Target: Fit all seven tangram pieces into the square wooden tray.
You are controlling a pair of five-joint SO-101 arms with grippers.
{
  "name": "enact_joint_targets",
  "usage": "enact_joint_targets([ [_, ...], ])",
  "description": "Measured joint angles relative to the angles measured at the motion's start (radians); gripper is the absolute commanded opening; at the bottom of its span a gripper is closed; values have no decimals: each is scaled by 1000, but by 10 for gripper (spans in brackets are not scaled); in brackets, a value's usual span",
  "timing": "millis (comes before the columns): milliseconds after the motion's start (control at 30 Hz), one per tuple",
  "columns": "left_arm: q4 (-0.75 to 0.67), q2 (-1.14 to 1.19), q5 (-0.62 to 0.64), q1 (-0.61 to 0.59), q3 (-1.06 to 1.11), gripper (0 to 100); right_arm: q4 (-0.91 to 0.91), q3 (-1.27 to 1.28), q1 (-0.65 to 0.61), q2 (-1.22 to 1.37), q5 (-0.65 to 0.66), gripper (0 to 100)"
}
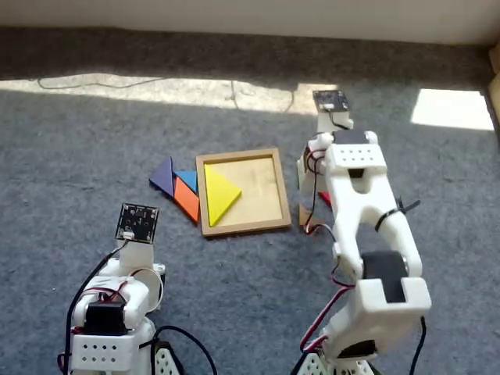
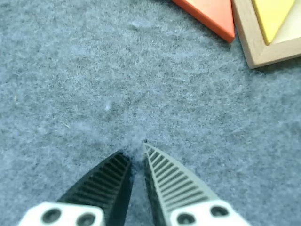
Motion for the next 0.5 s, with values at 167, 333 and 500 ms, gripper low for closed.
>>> enact_joint_targets([
  [167, 0, 0, 0, 0, 0, 6, 123, -218, 20, 190, 0, 333],
  [333, 0, 0, 0, 0, 0, 6, 158, -350, 60, 313, -25, 333],
  [500, 0, 0, 0, 0, 0, 6, 164, -402, 69, 394, -84, 333],
])
